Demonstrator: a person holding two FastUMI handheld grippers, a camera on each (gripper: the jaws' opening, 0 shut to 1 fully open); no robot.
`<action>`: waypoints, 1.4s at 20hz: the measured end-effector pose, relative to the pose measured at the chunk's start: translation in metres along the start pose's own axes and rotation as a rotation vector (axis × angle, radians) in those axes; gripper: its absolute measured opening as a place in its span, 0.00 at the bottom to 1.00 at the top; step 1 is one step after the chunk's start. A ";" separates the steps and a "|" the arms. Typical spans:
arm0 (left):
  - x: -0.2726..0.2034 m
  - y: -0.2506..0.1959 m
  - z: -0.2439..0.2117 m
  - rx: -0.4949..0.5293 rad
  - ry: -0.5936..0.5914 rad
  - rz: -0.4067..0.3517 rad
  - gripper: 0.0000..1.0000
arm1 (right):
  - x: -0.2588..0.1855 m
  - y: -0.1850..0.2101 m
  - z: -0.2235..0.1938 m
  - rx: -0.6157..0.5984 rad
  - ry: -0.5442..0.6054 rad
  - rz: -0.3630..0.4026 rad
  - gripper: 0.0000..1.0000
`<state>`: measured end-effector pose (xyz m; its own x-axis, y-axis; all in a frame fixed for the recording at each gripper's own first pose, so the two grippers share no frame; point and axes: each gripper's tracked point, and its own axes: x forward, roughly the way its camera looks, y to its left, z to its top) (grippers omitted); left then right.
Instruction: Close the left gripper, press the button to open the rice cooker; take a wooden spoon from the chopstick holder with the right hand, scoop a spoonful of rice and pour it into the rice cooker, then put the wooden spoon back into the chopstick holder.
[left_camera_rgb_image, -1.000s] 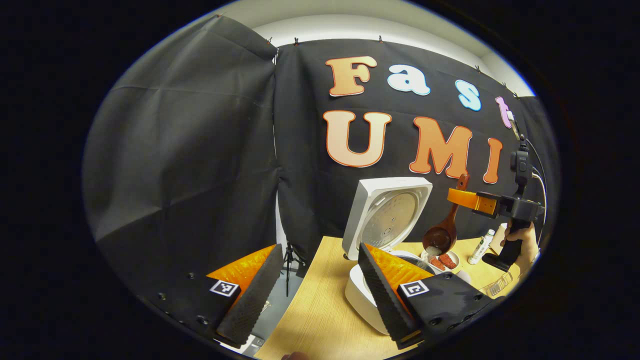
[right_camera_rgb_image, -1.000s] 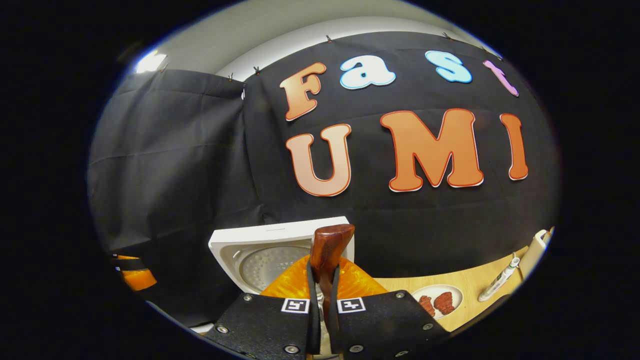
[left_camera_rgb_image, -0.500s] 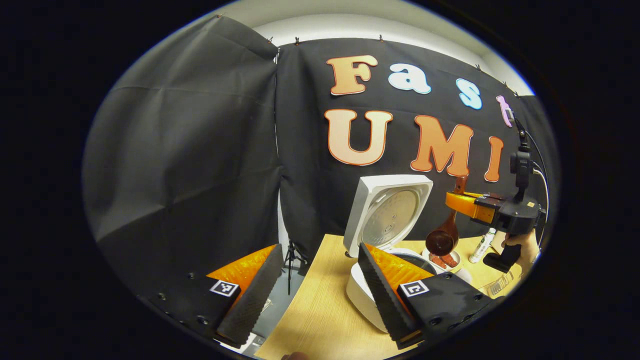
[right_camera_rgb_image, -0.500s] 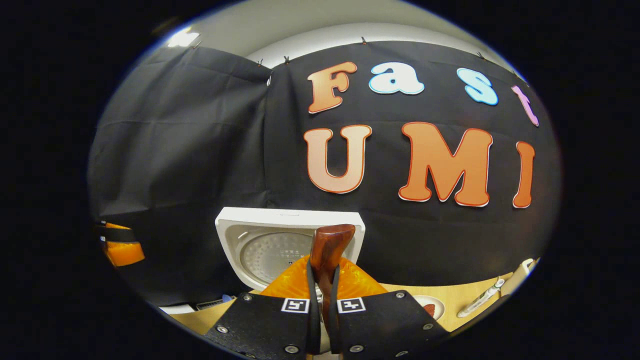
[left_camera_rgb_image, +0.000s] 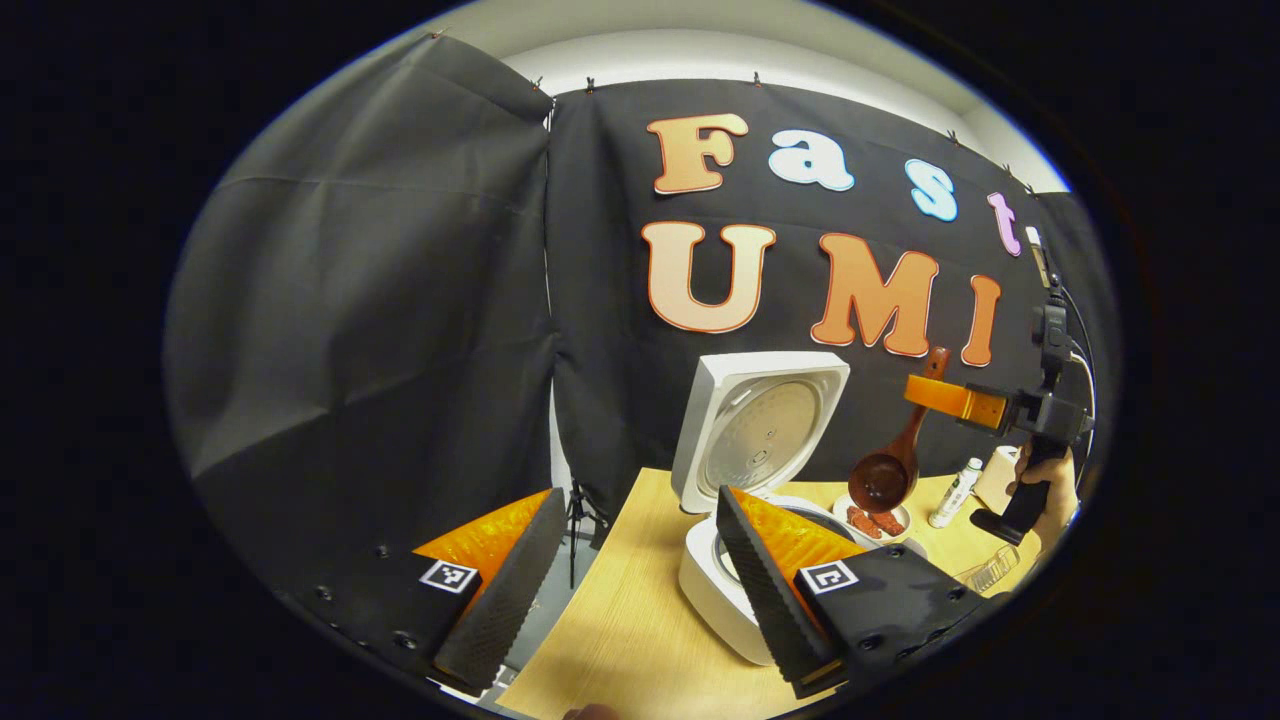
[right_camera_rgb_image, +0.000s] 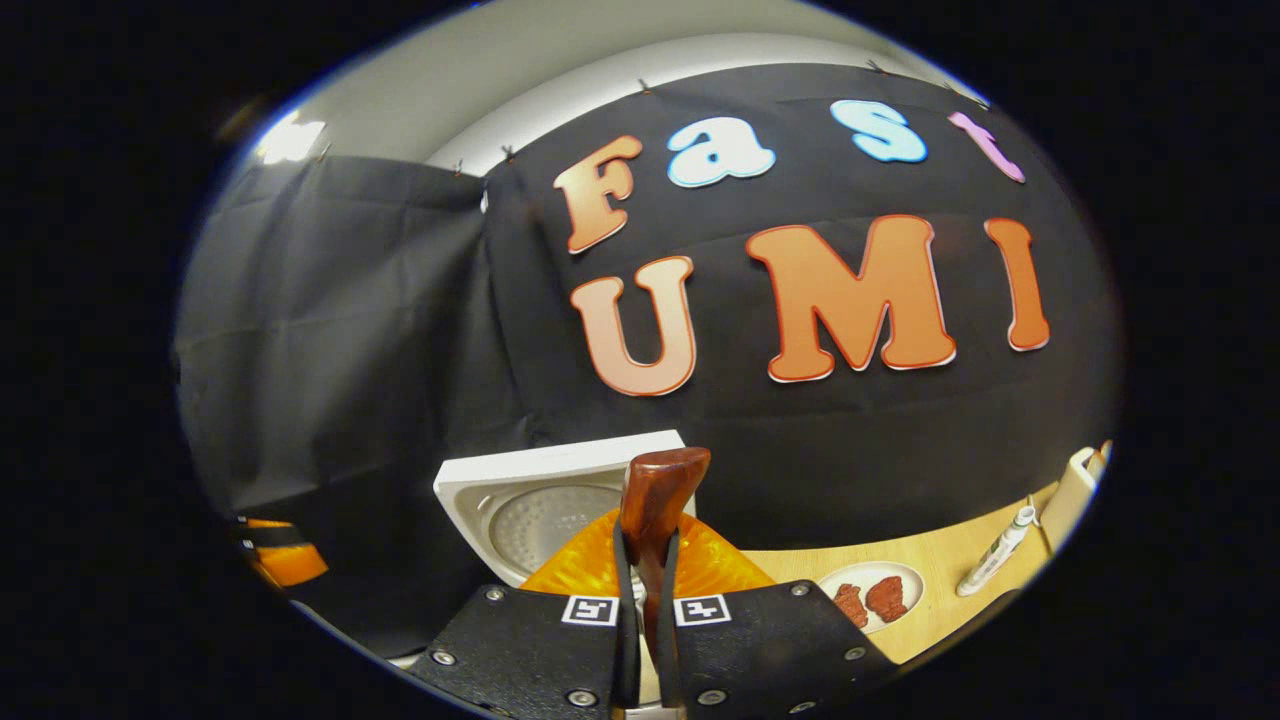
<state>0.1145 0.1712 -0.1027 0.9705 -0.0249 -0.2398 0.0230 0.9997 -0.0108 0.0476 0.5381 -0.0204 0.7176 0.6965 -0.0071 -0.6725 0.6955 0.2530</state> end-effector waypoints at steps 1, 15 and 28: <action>0.000 -0.003 0.000 0.002 -0.002 -0.001 1.00 | -0.006 -0.012 0.005 0.005 -0.009 -0.021 0.06; -0.009 -0.095 0.010 0.018 -0.023 -0.091 1.00 | -0.146 -0.209 0.023 0.059 -0.052 -0.312 0.06; -0.026 -0.156 0.006 0.026 -0.021 -0.077 1.00 | -0.254 -0.343 -0.040 0.164 0.006 -0.520 0.06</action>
<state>0.0870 0.0156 -0.0885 0.9703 -0.1022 -0.2193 0.1041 0.9946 -0.0031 0.0887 0.1293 -0.1436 0.9465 0.2696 -0.1771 -0.1921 0.9122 0.3619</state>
